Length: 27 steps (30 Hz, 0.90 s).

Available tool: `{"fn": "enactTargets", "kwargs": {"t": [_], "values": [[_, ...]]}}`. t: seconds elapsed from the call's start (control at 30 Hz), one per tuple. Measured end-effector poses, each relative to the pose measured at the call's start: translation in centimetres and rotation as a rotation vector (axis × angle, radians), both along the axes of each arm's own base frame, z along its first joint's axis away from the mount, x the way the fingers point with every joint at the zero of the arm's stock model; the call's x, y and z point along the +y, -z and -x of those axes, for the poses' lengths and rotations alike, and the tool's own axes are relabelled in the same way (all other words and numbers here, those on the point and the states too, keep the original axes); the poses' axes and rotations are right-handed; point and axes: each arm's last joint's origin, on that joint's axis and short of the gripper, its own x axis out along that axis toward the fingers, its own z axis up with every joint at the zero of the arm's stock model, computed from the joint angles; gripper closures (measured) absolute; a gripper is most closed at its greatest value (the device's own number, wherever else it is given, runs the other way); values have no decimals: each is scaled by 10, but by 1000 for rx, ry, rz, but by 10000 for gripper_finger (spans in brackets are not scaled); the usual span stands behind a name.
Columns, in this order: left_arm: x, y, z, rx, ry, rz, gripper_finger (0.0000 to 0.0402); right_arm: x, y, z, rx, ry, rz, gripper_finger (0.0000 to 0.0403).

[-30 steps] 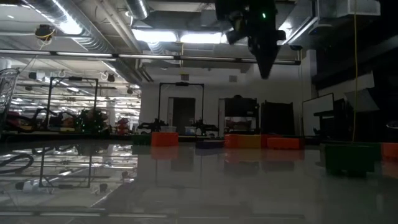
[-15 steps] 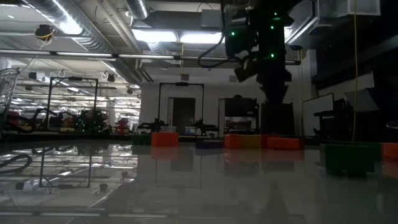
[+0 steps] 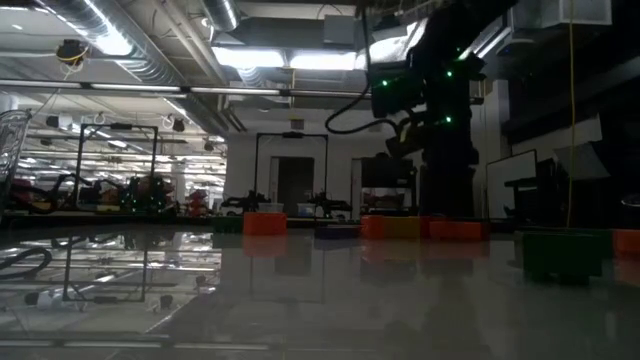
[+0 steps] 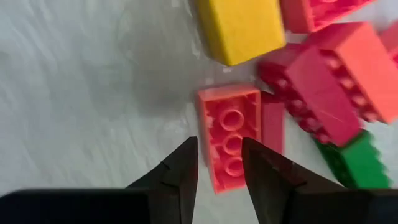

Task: Sort blocks by size
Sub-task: Put the large orange game piece into the left transparent bin

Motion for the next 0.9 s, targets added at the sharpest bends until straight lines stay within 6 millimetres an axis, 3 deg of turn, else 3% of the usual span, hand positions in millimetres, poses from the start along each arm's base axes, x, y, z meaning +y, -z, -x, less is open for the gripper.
{"fn": "enactTargets", "kwargs": {"t": [0.2, 0.47, 0.9], "values": [[0, 0, 0, 0, 3, -1, 204, 1, 14, 4, -21, 0, -4, 278], [0, 0, 0, 0, 3, -1, 204, 0, 17, 5, -26, -3, 45, 284], [0, 0, 0, -10, -8, -4, 207, 0, 19, -2, -89, -7, 8, 392]]}}
